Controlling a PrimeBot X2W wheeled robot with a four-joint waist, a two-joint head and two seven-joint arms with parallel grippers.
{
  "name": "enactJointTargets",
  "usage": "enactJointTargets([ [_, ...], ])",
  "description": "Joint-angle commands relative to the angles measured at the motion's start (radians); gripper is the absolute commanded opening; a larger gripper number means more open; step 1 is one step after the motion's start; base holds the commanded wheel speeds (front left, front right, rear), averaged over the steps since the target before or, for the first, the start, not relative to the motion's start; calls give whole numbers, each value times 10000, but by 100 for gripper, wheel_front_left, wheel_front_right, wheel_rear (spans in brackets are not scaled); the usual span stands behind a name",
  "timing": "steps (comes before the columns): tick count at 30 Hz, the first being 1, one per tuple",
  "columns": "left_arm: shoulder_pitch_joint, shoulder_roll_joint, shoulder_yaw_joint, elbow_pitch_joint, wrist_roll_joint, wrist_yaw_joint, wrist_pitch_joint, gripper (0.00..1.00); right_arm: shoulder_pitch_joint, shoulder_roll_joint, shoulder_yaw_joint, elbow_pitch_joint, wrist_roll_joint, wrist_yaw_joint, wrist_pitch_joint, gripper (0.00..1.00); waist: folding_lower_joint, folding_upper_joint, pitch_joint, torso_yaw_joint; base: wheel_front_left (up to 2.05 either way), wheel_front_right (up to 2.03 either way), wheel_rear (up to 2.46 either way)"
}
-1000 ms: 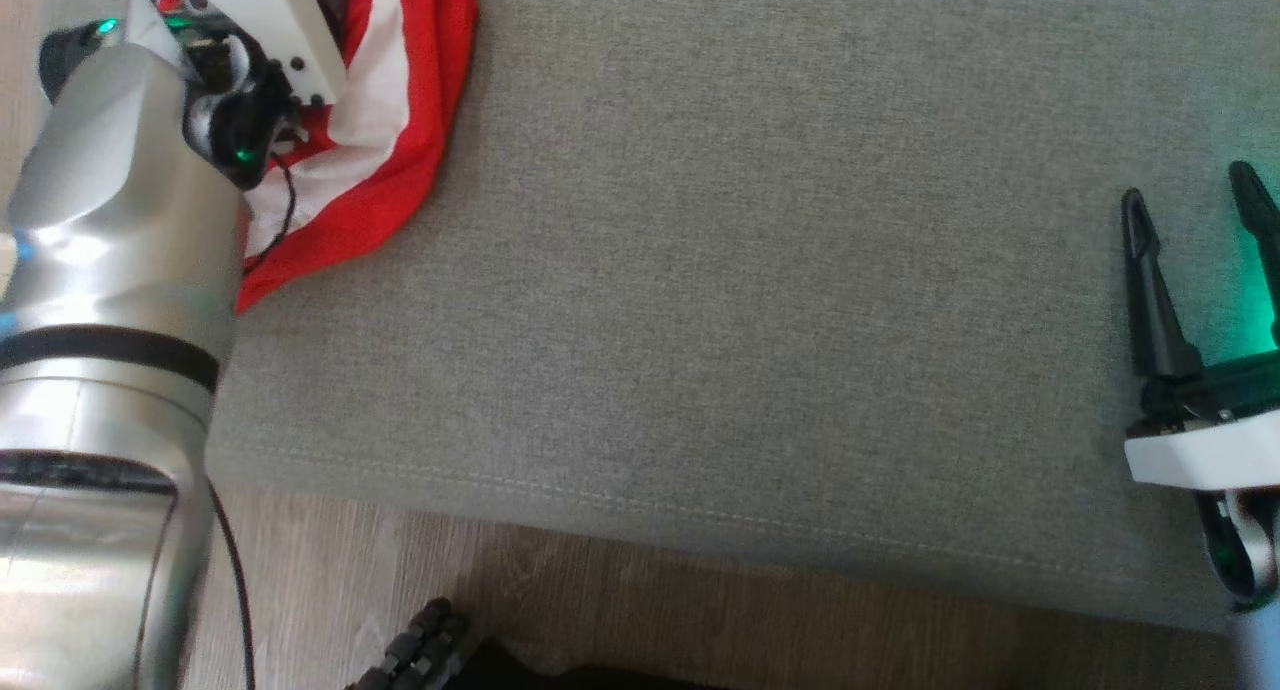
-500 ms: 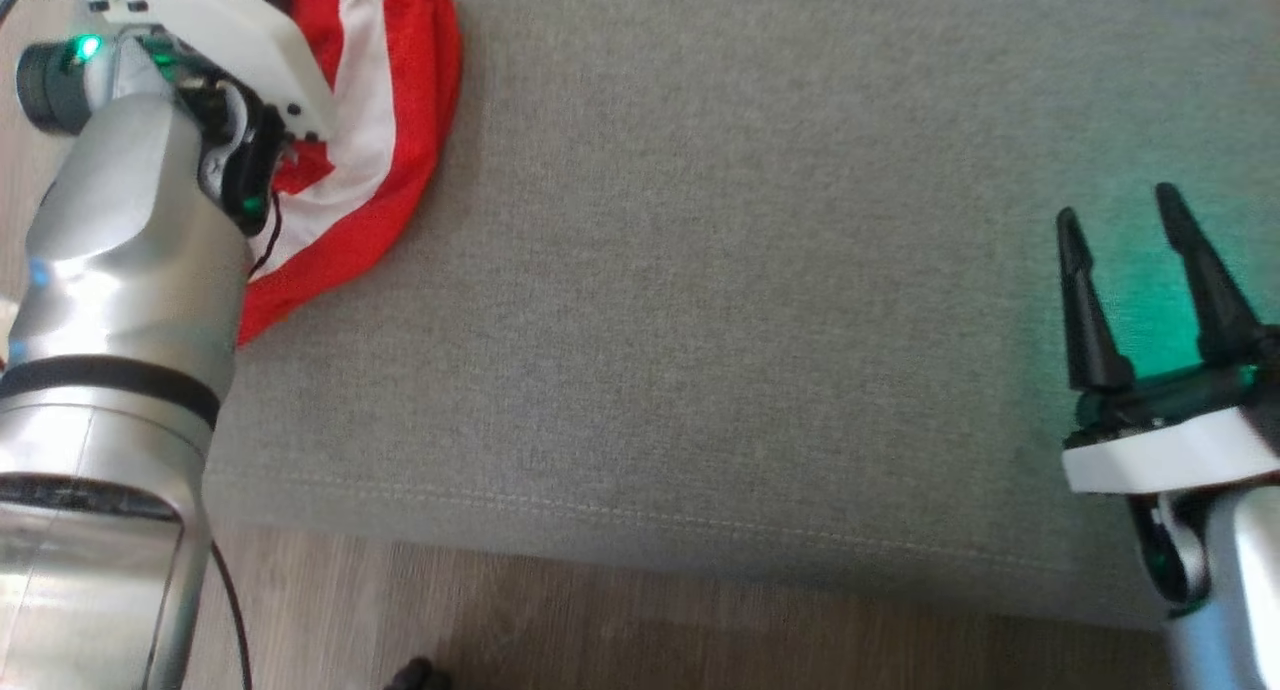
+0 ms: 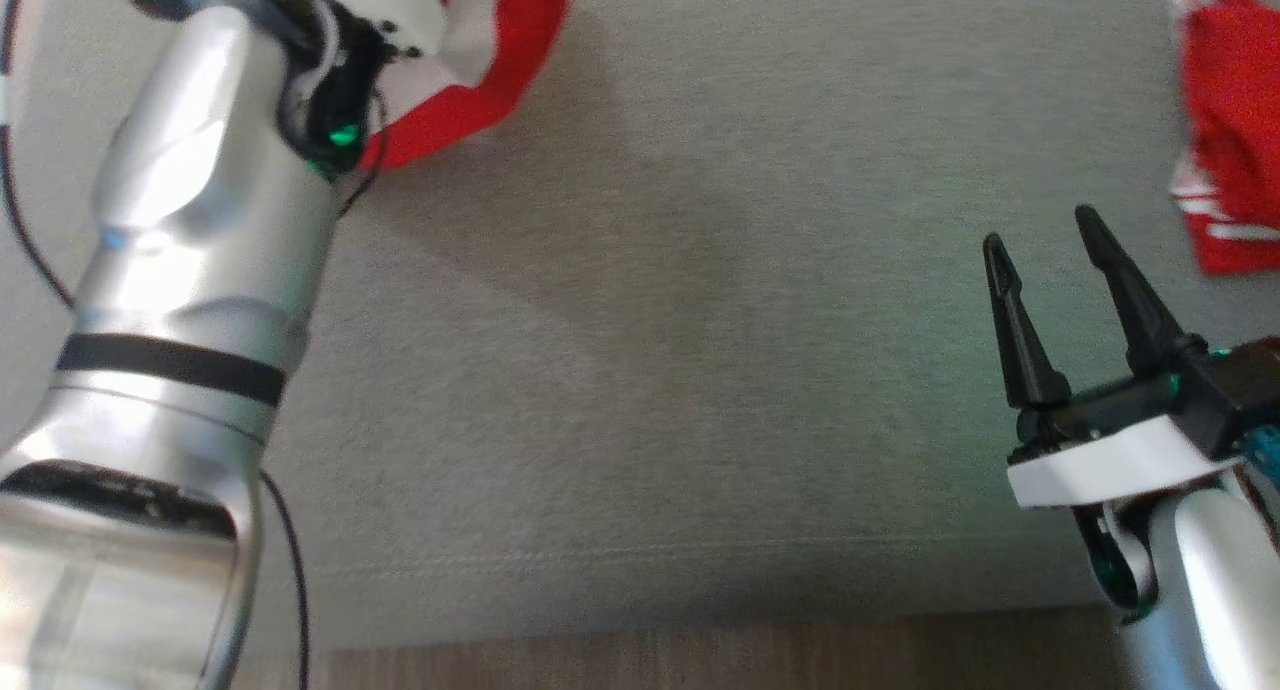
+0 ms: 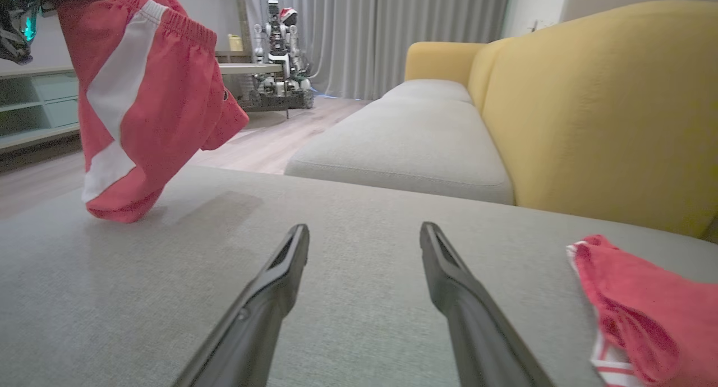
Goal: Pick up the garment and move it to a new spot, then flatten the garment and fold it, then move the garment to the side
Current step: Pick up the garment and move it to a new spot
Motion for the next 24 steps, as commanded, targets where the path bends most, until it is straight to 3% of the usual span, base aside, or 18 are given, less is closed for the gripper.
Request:
enactJointTargets([
  [1,-282,205,137,-529,-185,4,33,0,-415,-104,229,-351,-51,-4,-92,100,0,-1,-459,-988,0,0,0],
  [8,-77,-329,32,-1026,-991,11,232,0,-551,281,39,-403,-8,-4,-92,100,0,-1,-694,-2449,0,0,0],
  [11,-7,-496,-75,-1114,-1237,208,179,0,-444,421,23,-351,-9,-4,-92,100,0,-1,-770,-3061,0,0,0],
  [18,572,-588,-896,-1308,-2306,1097,-204,0,-328,650,-47,-344,37,-4,-92,100,0,-1,-683,-3827,0,0,0],
  [24,2428,-591,-1411,-1041,-3570,2288,-797,0,-297,701,116,-479,-59,-4,-92,100,0,-1,-50,-3594,0,0,0],
])
